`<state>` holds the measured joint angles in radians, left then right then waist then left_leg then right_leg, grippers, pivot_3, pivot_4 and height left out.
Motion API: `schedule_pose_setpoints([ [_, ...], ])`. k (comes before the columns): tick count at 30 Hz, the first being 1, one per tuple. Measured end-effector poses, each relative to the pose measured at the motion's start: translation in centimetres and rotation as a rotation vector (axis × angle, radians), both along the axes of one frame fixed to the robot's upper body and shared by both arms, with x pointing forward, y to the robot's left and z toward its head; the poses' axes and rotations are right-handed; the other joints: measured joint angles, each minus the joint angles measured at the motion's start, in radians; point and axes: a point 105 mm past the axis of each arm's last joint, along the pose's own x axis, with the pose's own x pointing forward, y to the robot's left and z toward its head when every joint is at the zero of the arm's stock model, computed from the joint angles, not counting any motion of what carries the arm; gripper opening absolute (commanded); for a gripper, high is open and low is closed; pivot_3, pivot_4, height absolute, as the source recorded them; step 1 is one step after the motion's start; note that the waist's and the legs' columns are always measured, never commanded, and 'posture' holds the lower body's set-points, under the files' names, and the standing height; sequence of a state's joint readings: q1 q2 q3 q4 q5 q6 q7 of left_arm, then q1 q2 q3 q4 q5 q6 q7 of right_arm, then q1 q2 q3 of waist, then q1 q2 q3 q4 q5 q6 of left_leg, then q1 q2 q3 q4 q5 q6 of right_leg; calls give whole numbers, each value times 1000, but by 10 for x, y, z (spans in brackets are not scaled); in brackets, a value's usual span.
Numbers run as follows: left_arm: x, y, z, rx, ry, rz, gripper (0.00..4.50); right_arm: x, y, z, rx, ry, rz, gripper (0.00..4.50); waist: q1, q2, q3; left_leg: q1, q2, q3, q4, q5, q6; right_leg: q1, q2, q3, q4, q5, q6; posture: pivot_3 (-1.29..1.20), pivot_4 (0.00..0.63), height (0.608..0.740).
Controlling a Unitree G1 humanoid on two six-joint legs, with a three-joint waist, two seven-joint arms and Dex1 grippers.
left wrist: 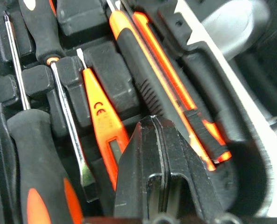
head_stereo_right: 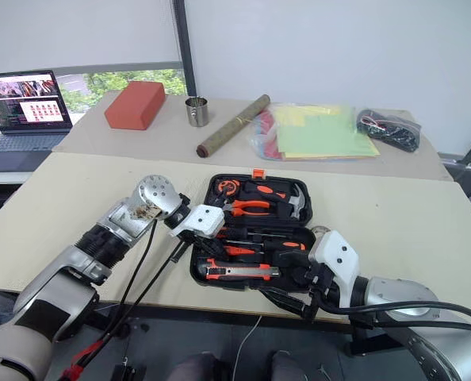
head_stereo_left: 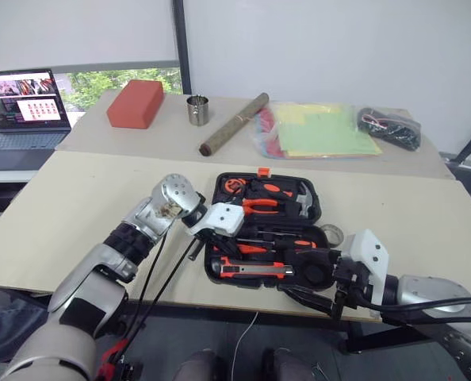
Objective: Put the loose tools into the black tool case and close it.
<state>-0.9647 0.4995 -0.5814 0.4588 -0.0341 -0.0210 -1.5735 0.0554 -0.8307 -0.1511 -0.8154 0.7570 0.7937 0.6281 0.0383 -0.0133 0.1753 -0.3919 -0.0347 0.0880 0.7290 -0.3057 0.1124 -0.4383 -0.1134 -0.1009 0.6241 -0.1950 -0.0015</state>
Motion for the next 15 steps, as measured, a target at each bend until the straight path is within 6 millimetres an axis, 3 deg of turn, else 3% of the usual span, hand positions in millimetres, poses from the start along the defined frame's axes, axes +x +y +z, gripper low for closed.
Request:
schedule_pose_setpoints([
  [6,1,-10,2,-47,86,39,32,-1,0,-1,0,6,-2,4500,3,0,0,-1,0,0,0,0,1,0,0,0,0,0,1,0,150,736],
  [15,1,-13,33,-139,148,47,32,0,-2,1,0,-1,-8,4500,-1,0,0,-1,0,0,0,0,1,-1,0,0,0,0,1,0,150,736],
])
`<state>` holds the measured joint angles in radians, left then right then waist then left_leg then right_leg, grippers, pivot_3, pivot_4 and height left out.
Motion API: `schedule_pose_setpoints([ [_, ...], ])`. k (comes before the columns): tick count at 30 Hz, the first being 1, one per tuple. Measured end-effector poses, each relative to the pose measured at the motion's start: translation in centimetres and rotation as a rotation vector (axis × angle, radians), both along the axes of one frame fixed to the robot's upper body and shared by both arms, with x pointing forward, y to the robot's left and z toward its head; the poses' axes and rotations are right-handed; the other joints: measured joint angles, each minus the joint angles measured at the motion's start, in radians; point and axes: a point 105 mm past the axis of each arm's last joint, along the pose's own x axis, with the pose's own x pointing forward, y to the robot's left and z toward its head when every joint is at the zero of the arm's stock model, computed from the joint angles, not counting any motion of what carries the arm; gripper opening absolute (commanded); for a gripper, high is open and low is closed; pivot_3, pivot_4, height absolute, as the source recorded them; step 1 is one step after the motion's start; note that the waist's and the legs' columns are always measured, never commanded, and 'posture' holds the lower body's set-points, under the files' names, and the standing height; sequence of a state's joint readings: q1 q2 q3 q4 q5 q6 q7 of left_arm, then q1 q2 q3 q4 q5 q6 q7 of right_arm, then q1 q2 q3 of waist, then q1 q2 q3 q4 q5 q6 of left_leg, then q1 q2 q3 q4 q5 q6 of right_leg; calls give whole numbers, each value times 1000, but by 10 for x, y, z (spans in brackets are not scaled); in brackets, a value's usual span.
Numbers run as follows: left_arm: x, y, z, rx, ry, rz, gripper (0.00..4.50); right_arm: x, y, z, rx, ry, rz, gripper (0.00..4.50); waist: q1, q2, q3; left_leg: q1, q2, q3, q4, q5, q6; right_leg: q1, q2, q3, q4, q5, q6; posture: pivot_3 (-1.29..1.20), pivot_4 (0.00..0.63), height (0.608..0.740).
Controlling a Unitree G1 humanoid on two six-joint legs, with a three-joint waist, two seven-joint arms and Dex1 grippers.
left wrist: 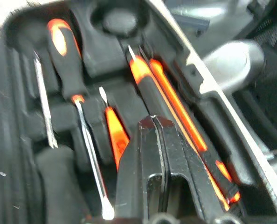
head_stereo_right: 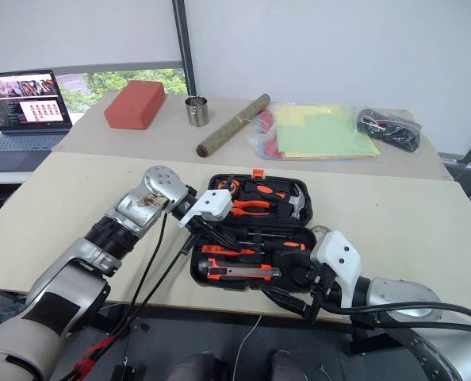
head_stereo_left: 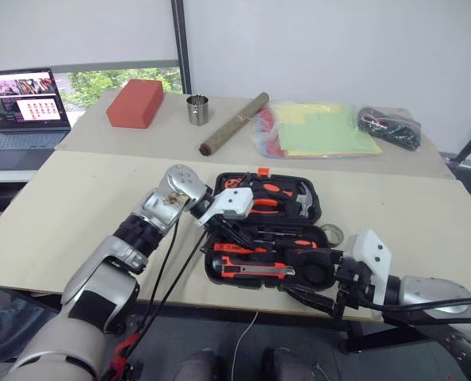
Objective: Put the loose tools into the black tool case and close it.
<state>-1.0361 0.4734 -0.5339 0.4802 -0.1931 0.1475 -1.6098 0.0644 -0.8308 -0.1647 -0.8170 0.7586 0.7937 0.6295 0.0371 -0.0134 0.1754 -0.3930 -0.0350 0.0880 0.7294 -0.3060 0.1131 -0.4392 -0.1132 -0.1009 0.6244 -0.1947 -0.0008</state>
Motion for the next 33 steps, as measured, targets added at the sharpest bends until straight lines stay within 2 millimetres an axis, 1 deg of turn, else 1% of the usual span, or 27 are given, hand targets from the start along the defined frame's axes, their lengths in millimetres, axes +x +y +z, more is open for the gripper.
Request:
schedule_pose_setpoints([
  [2,-1,4,-2,27,-15,-10,32,0,0,0,0,0,0,4500,0,0,0,0,0,0,0,0,0,0,0,0,0,0,0,0,150,736],
  [8,-11,9,-24,85,-28,-69,32,1,0,1,0,-5,0,4500,3,0,0,0,0,0,0,0,0,1,0,0,0,0,0,0,150,736],
  [13,-11,6,-25,99,-137,-145,32,1,0,1,0,-4,-2,4500,3,0,-1,3,0,0,0,0,0,3,-1,0,0,0,0,0,150,736],
  [20,-10,2,-28,94,-151,-155,32,0,0,-1,0,1,-6,4500,6,0,-1,4,0,0,1,0,0,4,-2,1,-1,2,1,0,150,736],
  [23,-11,1,-33,101,-179,-178,32,0,-1,-1,-1,3,-11,4500,7,0,-4,4,0,0,1,0,0,4,-2,1,-1,2,1,0,150,736],
  [26,-12,-4,-38,96,-210,-205,32,1,-1,-1,-1,0,-18,4500,9,-1,-8,6,0,0,1,-1,1,7,-3,1,-1,2,1,0,150,736],
  [29,-11,-2,-44,103,-214,-190,32,1,-2,-1,-2,1,-21,4500,5,-1,-8,7,0,0,0,-1,2,7,-3,1,-2,2,2,0,150,736],
  [32,-9,-3,-45,98,-233,-182,32,1,-2,-1,-2,2,-21,4500,7,0,-9,9,0,0,0,-1,2,10,-3,1,-2,2,2,0,150,736],
  [33,-9,-3,-45,97,-238,-177,32,1,-2,-1,-2,2,-21,4500,8,0,-9,11,1,0,0,-2,2,12,-3,1,-3,2,5,0,150,736],
])
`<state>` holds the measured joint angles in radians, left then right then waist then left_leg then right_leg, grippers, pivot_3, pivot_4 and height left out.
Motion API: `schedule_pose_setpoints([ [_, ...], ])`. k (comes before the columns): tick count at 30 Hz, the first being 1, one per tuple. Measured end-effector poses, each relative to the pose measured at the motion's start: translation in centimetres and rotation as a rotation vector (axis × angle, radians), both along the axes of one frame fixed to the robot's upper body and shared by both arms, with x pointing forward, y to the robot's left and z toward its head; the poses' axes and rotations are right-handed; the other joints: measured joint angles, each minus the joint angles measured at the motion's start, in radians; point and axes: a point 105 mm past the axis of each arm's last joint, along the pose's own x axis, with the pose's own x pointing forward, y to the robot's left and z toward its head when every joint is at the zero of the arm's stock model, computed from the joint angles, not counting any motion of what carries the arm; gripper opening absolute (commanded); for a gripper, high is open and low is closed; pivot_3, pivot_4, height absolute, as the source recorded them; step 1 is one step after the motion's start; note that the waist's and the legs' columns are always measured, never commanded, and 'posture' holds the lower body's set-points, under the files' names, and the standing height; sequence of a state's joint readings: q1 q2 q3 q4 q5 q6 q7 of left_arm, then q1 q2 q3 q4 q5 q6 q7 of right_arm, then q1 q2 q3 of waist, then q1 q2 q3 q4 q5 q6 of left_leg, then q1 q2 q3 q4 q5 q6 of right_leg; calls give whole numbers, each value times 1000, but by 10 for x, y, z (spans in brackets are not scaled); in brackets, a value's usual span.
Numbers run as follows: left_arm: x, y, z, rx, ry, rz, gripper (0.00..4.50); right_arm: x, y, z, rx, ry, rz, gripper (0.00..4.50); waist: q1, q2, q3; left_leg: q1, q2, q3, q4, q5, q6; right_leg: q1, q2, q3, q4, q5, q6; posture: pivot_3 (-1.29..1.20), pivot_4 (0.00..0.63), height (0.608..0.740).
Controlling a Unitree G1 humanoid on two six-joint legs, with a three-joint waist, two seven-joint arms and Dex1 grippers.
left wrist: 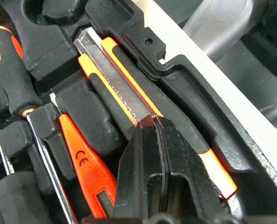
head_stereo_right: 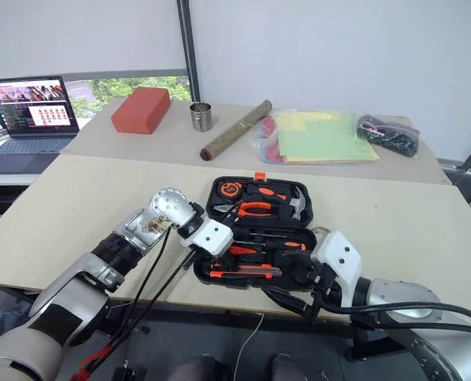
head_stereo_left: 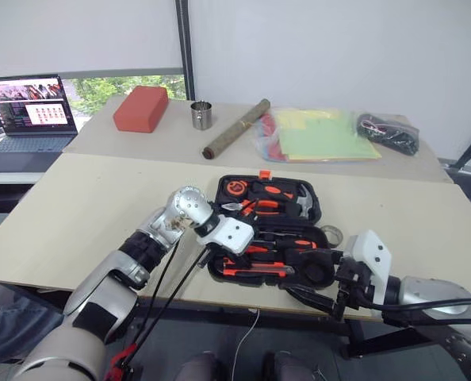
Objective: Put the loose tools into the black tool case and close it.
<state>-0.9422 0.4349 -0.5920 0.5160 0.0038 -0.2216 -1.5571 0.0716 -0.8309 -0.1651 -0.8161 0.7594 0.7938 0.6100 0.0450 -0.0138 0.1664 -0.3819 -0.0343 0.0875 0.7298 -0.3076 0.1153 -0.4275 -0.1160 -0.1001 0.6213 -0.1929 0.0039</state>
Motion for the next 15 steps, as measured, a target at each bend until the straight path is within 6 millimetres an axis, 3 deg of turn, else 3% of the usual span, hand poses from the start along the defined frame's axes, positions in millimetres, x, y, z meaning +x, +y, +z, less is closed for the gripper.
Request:
schedule_pose_setpoints([
  [5,2,2,0,-16,7,26,32,1,0,2,-1,-8,4,4500,-3,1,-1,1,2,0,0,-4,-6,3,1,0,-8,4,5,0,150,736],
  [9,-2,3,13,-99,213,148,1106,0,-3,2,-30,-3,13,4500,-6,1,-1,-10,1,0,0,1,2,-7,2,0,-8,5,3,0,150,736],
  [11,-2,5,39,-228,292,195,1792,-2,-15,-1,-59,29,-10,4500,-6,1,-1,-18,1,0,1,3,3,-15,3,-1,-6,9,-3,0,150,736],
  [15,7,30,87,-426,310,313,3257,-5,-46,3,-111,68,-66,4500,-8,1,-1,-17,0,-1,-1,3,2,-11,7,-5,-10,8,-2,0,150,736],
])
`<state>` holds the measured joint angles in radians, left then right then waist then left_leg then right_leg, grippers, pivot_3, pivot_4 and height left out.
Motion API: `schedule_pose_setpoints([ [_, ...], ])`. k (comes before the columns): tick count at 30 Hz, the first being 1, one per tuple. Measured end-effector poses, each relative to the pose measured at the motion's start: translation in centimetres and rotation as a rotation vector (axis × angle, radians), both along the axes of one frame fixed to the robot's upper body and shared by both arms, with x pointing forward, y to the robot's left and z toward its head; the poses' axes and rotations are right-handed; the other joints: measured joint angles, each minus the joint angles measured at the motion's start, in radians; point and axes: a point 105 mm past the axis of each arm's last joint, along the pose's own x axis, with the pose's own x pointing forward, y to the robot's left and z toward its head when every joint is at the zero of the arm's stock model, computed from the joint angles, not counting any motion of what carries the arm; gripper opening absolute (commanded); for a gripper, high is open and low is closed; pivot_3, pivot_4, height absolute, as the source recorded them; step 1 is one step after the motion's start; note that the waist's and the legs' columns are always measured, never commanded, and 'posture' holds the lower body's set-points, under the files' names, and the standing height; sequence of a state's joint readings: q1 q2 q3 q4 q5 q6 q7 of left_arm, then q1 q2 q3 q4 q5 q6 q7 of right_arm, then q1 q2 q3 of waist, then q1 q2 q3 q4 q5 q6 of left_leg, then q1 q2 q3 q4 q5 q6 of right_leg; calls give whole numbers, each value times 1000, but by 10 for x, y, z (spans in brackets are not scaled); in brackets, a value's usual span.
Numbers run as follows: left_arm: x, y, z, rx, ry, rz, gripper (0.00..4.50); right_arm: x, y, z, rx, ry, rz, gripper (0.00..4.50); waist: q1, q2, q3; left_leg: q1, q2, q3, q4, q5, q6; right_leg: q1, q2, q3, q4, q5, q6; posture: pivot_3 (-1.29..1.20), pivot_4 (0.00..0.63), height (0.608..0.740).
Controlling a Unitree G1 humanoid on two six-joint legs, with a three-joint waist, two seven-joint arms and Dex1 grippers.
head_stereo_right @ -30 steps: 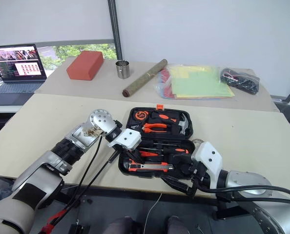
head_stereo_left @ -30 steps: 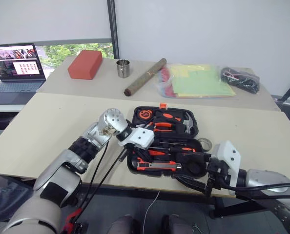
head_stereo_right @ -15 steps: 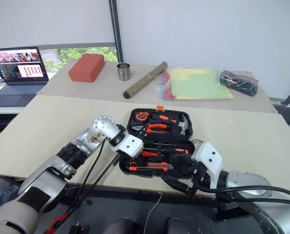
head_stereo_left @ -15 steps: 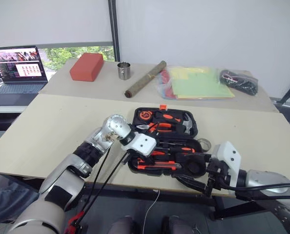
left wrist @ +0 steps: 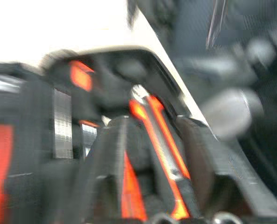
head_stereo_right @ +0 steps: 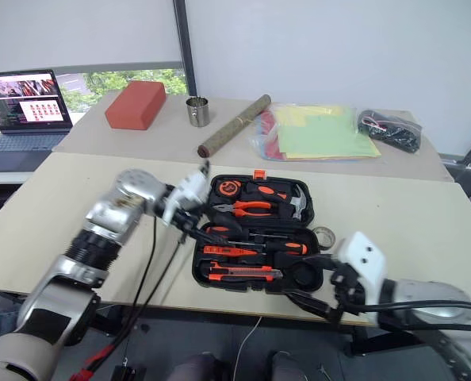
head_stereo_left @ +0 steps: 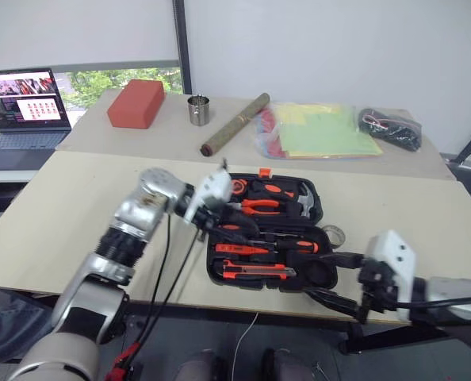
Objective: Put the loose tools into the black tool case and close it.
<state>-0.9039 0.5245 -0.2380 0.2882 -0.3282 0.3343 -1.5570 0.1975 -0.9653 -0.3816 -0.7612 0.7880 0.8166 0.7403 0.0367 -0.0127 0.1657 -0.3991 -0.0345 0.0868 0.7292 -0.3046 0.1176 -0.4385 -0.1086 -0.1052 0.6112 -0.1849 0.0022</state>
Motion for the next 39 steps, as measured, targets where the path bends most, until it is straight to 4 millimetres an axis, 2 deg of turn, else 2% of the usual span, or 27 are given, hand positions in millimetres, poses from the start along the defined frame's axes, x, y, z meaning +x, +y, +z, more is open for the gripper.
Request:
schedule_pose_setpoints([
  [3,-5,17,15,-35,39,31,4212,1,-24,0,-73,34,-12,4500,-2,1,0,2,-2,0,-1,0,0,2,1,-2,-1,-2,3,0,150,736],
  [4,-6,20,16,-37,48,36,4379,3,-30,1,-86,37,-19,4500,-2,0,0,3,-2,0,-1,0,0,4,1,-1,-1,-2,4,0,150,736],
  [5,-9,24,17,-39,60,41,4379,8,-41,3,-101,31,-36,4500,-1,1,1,6,-2,0,-1,0,-1,7,0,0,-2,-6,10,0,150,736],
  [7,-15,28,14,-37,78,32,4379,20,-54,10,-137,2,-42,4500,-1,4,3,12,-2,0,-1,-5,-9,13,-5,3,-2,-8,12,0,150,736],
  [11,-27,31,6,8,68,-1,4379,52,-61,15,-226,-69,30,4500,-10,5,5,15,-1,0,-2,-7,-11,12,-6,5,-1,-7,11,0,150,736],
  [14,-32,27,3,17,51,-16,4379,77,-63,4,-332,-103,83,4500,-15,6,7,13,-1,1,-2,-6,-12,10,-5,5,0,-6,8,0,150,736],
  [15,-32,27,3,19,45,-10,4379,85,-62,-1,-366,-113,107,4500,-17,6,7,11,-1,1,-2,-5,-12,8,-5,5,1,-3,2,0,150,736],
  [16,-33,26,4,22,38,-10,4379,92,-60,-6,-395,-121,133,4500,-19,7,7,10,-1,1,-2,-1,-6,6,-4,5,2,-3,1,0,150,736],
  [19,-33,27,3,26,28,2,4379,103,-53,-16,-439,-135,190,4500,-25,7,7,9,-1,1,-3,1,-3,6,-3,4,1,-3,1,0,150,736],
  [24,-35,29,-1,41,26,18,4379,111,-49,-37,-515,-139,284,4500,-27,7,7,9,-2,1,-8,1,-4,6,-3,0,-1,-4,1,0,150,736],
  [28,-36,31,-1,48,21,21,4500,118,-49,-38,-568,-181,320,3442,-29,7,7,14,-2,1,-9,2,-7,12,-4,0,-2,-4,1,0,150,736],
  [31,-36,31,-1,50,21,22,4500,119,-49,-42,-580,-195,344,2466,-30,7,7,19,-2,0,-10,-2,-15,15,-4,2,-1,-6,3,0,150,736],
  [37,-37,28,-5,70,13,-2,4500,118,-51,-45,-582,-199,347,345,-32,8,7,20,-2,0,-9,-1,-16,15,-4,3,0,-5,0,0,150,736],
  [38,-38,28,-5,71,13,-4,4500,117,-54,-44,-580,-204,337,58,-31,8,7,20,-2,0,-10,-1,-16,15,-4,3,0,-5,0,0,150,736],
  [39,-38,28,-6,73,14,-6,4500,116,-57,-42,-591,-209,333,58,-30,8,8,19,-2,0,-10,-1,-16,15,-5,3,0,-5,0,0,150,736],
])
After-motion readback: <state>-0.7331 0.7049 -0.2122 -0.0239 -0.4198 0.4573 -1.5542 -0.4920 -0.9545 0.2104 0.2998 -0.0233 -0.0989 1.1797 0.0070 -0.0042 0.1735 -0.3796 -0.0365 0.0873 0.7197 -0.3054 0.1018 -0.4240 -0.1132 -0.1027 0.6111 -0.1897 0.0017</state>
